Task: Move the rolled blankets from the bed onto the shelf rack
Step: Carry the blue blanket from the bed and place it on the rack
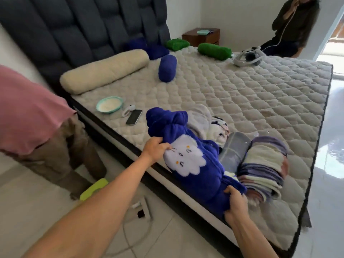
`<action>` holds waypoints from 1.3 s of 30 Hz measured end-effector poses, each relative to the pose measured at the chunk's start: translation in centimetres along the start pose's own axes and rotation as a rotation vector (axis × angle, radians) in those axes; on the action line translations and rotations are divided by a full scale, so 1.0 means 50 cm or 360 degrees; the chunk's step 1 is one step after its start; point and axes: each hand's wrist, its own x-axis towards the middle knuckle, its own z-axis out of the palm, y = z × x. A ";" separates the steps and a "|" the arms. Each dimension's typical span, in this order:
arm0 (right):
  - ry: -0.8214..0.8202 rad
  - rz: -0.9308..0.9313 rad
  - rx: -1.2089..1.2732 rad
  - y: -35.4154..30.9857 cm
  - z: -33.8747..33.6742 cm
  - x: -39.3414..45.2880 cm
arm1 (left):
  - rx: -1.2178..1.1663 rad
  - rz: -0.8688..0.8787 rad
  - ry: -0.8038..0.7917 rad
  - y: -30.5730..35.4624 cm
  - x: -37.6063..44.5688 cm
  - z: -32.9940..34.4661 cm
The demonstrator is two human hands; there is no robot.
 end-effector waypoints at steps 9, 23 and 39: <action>-0.0614 -0.0040 -0.0418 0.181 0.205 -0.277 | -0.0184 -0.0309 0.0919 -0.265 -0.384 -0.334; -0.1805 0.0263 -0.1035 0.627 0.345 -0.874 | -0.0552 -0.0760 0.2245 -0.529 -1.156 -0.630; -0.3167 0.0173 -0.1115 0.920 0.546 -1.268 | -0.0720 -0.1013 0.3413 -0.654 -1.438 -0.906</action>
